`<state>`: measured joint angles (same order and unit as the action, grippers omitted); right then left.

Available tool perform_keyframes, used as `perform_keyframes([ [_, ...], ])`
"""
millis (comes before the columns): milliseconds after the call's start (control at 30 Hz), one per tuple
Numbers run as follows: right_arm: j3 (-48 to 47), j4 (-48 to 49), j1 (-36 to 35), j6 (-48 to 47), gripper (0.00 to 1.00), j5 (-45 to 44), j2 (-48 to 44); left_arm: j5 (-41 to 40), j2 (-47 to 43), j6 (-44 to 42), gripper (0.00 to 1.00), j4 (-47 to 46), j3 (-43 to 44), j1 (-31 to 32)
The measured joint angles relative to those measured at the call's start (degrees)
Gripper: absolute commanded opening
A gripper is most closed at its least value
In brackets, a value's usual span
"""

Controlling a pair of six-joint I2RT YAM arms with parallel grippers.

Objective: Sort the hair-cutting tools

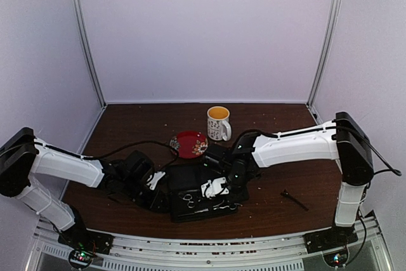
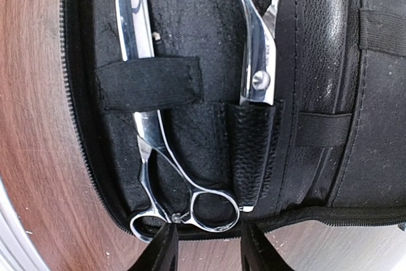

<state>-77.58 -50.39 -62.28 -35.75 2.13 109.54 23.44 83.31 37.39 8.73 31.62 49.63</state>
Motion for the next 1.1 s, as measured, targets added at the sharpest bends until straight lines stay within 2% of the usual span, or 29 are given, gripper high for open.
perform_keyframes([
  [567, 0.9, 0.6, -0.5, 0.1, 0.39, 1.1, 1.4, 0.0, 0.3, -0.7, 0.14, 0.6, 0.4, 0.0],
  [1100, -7.8, -1.9, -3.8, 2.6, 0.38, 2.1, 7.4, 0.1, 0.6, -0.9, 0.14, 0.7, 0.7, 0.1],
])
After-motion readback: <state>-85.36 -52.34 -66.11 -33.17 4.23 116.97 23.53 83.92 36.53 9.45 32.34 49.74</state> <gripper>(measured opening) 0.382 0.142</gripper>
